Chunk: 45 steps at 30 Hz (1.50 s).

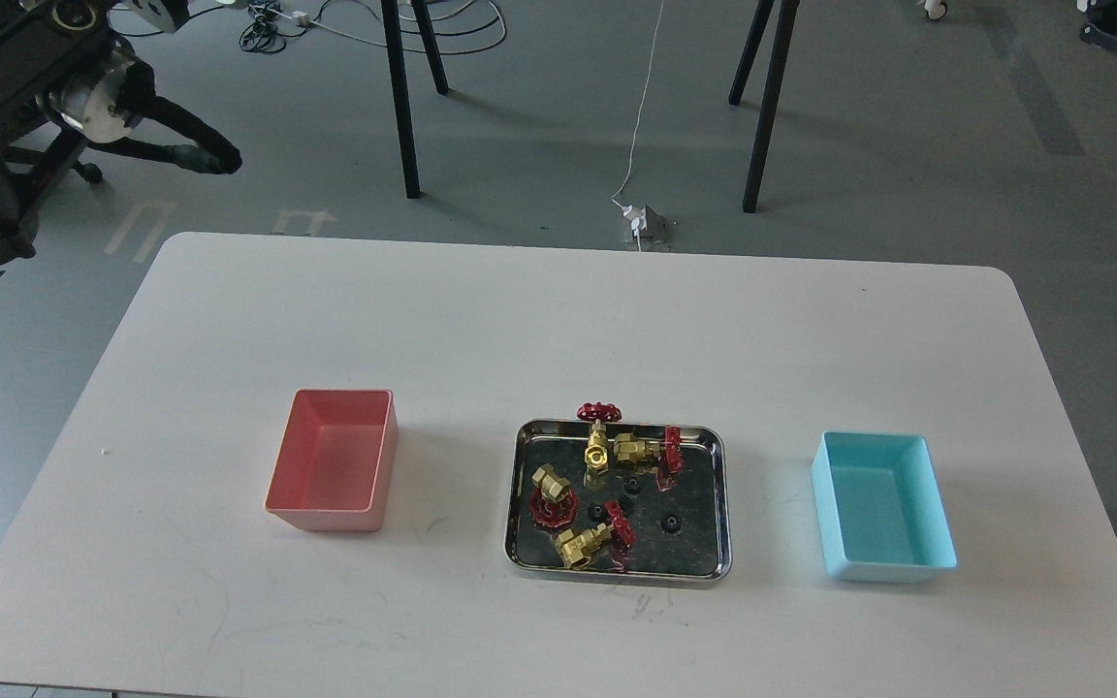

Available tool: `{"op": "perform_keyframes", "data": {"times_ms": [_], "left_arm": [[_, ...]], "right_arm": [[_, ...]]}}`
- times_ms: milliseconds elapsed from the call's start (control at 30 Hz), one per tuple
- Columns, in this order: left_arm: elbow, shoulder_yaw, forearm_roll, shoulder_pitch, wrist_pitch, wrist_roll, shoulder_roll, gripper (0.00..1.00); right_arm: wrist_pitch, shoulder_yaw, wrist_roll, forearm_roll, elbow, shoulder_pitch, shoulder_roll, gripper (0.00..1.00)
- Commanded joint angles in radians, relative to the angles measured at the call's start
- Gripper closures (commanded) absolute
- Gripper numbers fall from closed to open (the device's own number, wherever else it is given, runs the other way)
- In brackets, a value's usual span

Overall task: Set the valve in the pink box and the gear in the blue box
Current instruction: 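Raise the left arm and swing the left gripper toward the tray, then lower the open left gripper onto the brass valve nearest the pink box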

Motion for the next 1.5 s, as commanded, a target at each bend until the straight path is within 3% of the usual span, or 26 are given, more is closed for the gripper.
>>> {"op": "perform_keyframes", "data": {"times_ms": [0, 200, 333, 367, 400, 467, 500, 767, 933, 1033, 1100, 1167, 1300, 1467], "left_arm": [[0.000, -0.025, 0.005, 0.010, 0.005, -0.006, -0.003, 0.00], [-0.003, -0.057, -0.012, 0.032, -0.021, -0.018, 0.003, 0.00], [0.089, -0.094, -0.032, 0.047, -0.188, -0.033, -0.011, 0.00], [0.115, -0.097, -0.032, 0.055, -0.242, -0.065, -0.020, 0.00], [0.123, -0.096, -0.026, 0.070, -0.279, -0.125, -0.038, 0.00], [0.122, -0.088, -0.016, 0.094, -0.287, -0.237, -0.063, 0.00], [0.115, -0.087, -0.003, 0.098, -0.275, -0.254, -0.064, 0.00], [-0.140, -0.024, 0.567, 0.156, 0.050, -0.254, -0.002, 0.07], [-0.285, 0.094, 1.150, 0.297, 0.378, -0.244, 0.047, 0.08], [-0.285, 0.154, 1.468, 0.372, 0.501, -0.175, 0.051, 0.08], [-0.283, 0.166, 1.608, 0.436, 0.529, -0.116, 0.046, 0.07], [-0.282, 0.163, 1.608, 0.522, 0.532, -0.084, 0.032, 0.06], [-0.279, 0.165, 1.608, 0.665, 0.532, -0.073, -0.023, 0.04], [-0.207, 0.166, 1.608, 0.739, 0.531, -0.030, -0.110, 0.04]], "right_arm": [[-0.001, 0.000, -0.001, 0.000, 0.005, 0.000, 0.008, 0.00], [0.000, -0.002, -0.001, 0.000, 0.005, 0.000, 0.023, 0.00], [0.002, 0.009, 0.004, 0.000, 0.005, 0.000, 0.032, 0.00], [0.000, 0.010, 0.005, 0.000, 0.004, 0.001, 0.037, 0.01], [-0.001, 0.016, 0.011, 0.000, 0.001, 0.003, 0.039, 0.01], [-0.003, 0.024, 0.034, -0.005, -0.002, 0.008, 0.039, 0.02], [-0.003, 0.026, 0.042, -0.010, -0.002, 0.011, 0.039, 0.02], [0.002, 0.024, 0.042, -0.016, -0.006, 0.015, 0.031, 0.01], [0.005, 0.021, 0.044, -0.017, -0.004, 0.044, 0.016, 0.01], [0.005, 0.020, 0.044, -0.019, -0.002, 0.064, 0.008, 0.01], [0.005, 0.020, 0.042, -0.022, -0.004, 0.080, -0.001, 0.01], [0.005, 0.017, 0.042, -0.040, -0.002, 0.093, -0.009, 0.01], [0.003, 0.017, 0.041, -0.079, -0.002, 0.101, -0.009, 0.01], [0.000, 0.013, 0.038, -0.080, -0.004, 0.101, -0.009, 0.01]]}}
